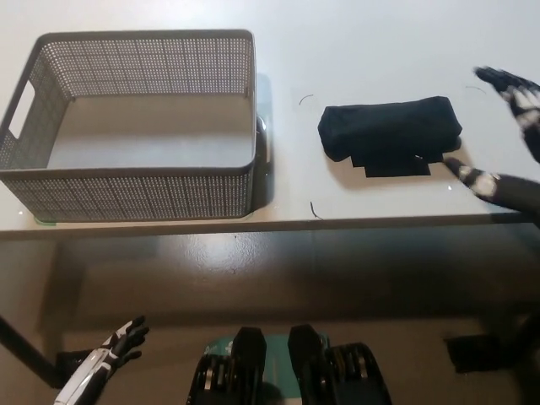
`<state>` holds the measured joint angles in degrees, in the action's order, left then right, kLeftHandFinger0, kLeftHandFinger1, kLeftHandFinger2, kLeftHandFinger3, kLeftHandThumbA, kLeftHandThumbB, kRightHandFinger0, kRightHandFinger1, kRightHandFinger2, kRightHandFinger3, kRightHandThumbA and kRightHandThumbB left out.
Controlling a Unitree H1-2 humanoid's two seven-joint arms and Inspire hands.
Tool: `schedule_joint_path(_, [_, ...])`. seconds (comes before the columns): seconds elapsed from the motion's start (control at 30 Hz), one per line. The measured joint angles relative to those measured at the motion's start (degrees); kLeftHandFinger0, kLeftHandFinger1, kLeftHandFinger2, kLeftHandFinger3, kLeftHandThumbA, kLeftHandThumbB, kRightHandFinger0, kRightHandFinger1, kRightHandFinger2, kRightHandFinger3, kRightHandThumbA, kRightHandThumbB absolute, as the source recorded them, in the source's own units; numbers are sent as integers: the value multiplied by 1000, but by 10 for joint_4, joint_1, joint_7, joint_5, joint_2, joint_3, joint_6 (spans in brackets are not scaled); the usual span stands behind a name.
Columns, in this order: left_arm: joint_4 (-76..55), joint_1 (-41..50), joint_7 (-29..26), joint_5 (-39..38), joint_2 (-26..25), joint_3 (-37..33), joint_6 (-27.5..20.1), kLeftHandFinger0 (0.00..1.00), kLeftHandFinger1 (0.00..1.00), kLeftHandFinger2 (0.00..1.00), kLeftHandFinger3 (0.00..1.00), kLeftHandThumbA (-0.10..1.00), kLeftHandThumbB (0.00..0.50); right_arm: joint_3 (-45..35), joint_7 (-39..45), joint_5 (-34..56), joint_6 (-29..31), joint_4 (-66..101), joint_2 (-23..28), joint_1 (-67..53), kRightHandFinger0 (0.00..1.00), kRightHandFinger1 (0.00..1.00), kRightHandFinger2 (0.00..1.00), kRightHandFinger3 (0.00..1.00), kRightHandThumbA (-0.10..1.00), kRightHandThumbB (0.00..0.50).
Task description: Use the right hand to pick up the pencil case on the right hand side and put it into a grey container on the left side
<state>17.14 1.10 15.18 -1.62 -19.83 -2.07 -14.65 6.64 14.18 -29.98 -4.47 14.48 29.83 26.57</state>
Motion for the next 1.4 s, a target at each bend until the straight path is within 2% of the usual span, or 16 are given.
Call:
schedule_joint_path(0.1, [3,1,0,0,0,0,-1,1000,1000,1000,1000,1000,319,37,14,-29,-1,-44,4,40,1000,1000,1000,1000,836,500])
schedule_joint_path(0.2, [5,3,0,0,0,0,-3,1000,1000,1000,1000,1000,365,76,29,-56,-1,-86,7,78,1000,1000,1000,1000,841,500])
schedule_joint_path(0.3, [11,4,0,0,0,0,-5,1000,1000,1000,1000,1000,375,113,45,-80,1,-128,10,114,1000,1000,1000,1000,854,500])
schedule_joint_path(0.43, [16,10,0,1,0,-1,-12,1000,1000,1000,1000,1000,369,158,67,-112,4,-191,10,164,1000,1000,1000,1000,1000,500])
schedule_joint_path(0.5, [17,12,0,1,0,-1,-15,1000,1000,1000,1000,1000,371,174,77,-123,4,-217,10,185,1000,1000,1000,1000,1000,500])
schedule_joint_path(0.63, [20,13,0,3,0,-2,-24,1000,1000,1000,1000,1000,367,192,95,-139,3,-257,9,217,1000,1000,1000,1000,1000,500])
schedule_joint_path(0.83, [25,13,0,4,1,-3,-34,1000,1000,1000,1000,1000,325,206,121,-148,3,-307,6,255,1000,1000,1000,1000,1000,500])
schedule_joint_path(1.0, [31,12,0,7,1,-3,-41,1000,1000,1000,1000,1000,348,211,135,-149,4,-340,1,277,1000,1000,1000,1000,1000,500])
schedule_joint_path(1.2, [33,12,0,7,1,-3,-44,1000,1000,1000,1000,1000,333,219,152,-149,3,-371,-13,295,1000,1000,1000,1000,1000,500])
schedule_joint_path(1.3, [35,11,0,9,1,-4,-48,1000,1000,1000,1000,1000,356,222,161,-149,0,-390,-22,301,1000,1000,1000,1000,1000,500])
schedule_joint_path(1.4, [35,11,0,9,1,-4,-49,1000,1000,1000,1000,1000,355,227,165,-149,-1,-413,-32,307,1000,1000,1000,1000,1000,500])
